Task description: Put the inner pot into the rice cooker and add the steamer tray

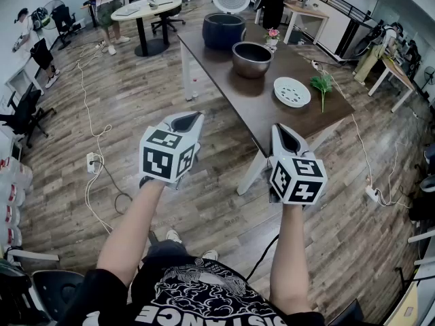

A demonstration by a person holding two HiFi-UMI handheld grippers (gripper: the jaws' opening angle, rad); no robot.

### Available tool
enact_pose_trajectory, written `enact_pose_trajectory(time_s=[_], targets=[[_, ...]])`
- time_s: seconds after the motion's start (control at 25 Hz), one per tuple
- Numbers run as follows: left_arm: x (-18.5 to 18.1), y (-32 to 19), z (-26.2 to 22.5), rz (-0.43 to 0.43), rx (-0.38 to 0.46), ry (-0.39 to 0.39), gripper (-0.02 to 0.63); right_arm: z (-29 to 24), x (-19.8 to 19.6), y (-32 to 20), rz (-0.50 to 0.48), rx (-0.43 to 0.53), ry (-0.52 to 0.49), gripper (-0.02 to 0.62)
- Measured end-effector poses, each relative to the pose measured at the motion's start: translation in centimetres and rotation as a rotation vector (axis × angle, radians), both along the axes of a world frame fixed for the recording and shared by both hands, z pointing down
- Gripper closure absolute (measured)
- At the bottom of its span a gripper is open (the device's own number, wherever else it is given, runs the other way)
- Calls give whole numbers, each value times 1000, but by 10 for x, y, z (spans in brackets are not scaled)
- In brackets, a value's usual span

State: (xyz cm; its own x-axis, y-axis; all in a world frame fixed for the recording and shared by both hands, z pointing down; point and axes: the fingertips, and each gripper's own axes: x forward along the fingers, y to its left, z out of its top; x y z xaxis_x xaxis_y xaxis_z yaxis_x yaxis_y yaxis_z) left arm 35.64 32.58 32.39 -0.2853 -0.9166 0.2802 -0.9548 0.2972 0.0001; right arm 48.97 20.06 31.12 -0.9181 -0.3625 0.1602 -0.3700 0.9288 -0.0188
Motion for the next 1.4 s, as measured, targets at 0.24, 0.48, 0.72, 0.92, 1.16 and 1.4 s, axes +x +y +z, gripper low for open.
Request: enact_pose_trajectory(time_s=[0.24,0.48,0.72,0.92,1.16,1.4], targets=[[-8,-1,0,3,0,6,606,3,-8,0,3,-8,5,596],[-24,-11,2,26,8,11,604,6,-23,-6,23,-5,7,594],[-56,-32,4,82,26,34,591,9,-48,-19,72,-7,23,567],[-96,-54,5,125,33,63,564,12,-82,-31,102,-19,41,552],[-142,-77,5,193,19,94,506,6,-124,-40,147,-36,52,502],[-184,-86,10,261,2,119,449,10,-160,-39,217,-59,50,415]])
